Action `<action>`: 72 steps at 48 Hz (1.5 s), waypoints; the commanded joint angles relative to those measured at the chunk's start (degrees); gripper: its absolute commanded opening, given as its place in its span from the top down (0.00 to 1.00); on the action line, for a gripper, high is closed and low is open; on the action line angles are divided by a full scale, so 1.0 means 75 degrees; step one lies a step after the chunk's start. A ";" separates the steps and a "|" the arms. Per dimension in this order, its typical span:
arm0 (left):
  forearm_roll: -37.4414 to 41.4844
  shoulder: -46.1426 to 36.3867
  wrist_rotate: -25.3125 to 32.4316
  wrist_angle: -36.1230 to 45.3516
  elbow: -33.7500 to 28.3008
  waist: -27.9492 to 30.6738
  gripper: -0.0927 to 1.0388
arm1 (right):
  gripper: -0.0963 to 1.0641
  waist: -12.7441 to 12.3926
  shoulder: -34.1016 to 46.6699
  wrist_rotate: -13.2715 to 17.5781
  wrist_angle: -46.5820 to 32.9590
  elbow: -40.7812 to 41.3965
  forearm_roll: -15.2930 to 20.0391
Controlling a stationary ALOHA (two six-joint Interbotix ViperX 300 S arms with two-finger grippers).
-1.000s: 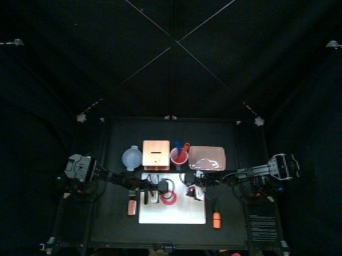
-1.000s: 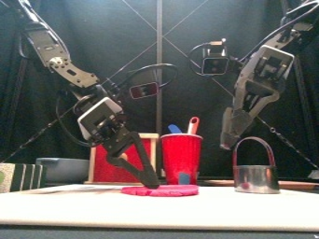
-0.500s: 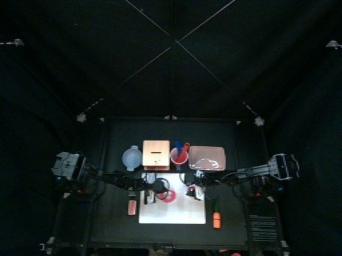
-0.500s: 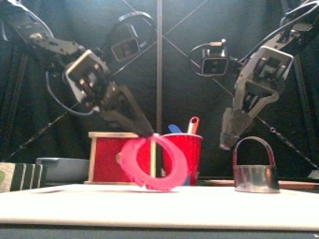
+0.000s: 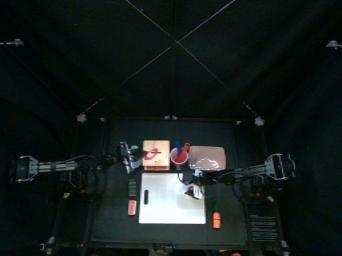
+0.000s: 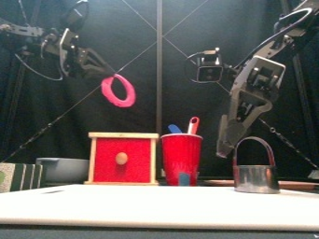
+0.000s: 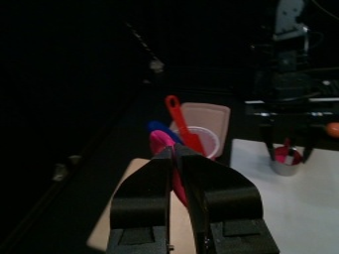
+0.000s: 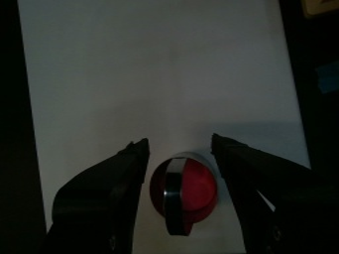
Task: Get the cutter from the drawer then cut the dough then place the extra dough in the bowl
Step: Place the extra dough in the bowl
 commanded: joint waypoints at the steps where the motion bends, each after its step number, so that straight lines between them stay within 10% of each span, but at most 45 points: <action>1: -0.0035 -0.0574 -0.0023 0.0656 0.0129 0.0422 0.49 | 0.16 -0.0035 -0.0082 -0.0023 0.0023 -0.0281 -0.0152; 11: -0.0375 -0.0293 -0.0035 0.2016 0.0398 0.0609 0.49 | 0.16 -0.0094 -0.0070 -0.0012 0.0023 -0.0434 -0.0410; 38: -0.0340 0.1711 -0.0023 0.1441 0.0398 0.0668 0.46 | 0.16 -0.0141 -0.0059 -0.0012 0.0023 -0.0516 -0.0410; 54: -0.0469 0.1699 -0.0035 0.0820 0.0434 0.0621 0.13 | 0.16 -0.0152 0.0129 -0.0012 0.0035 -0.0586 -0.0410; 72: -0.0820 0.1687 -0.0023 -0.0738 0.0340 -0.0715 0.11 | 0.16 -0.0094 0.0012 -0.0141 0.0000 -0.1137 -0.0574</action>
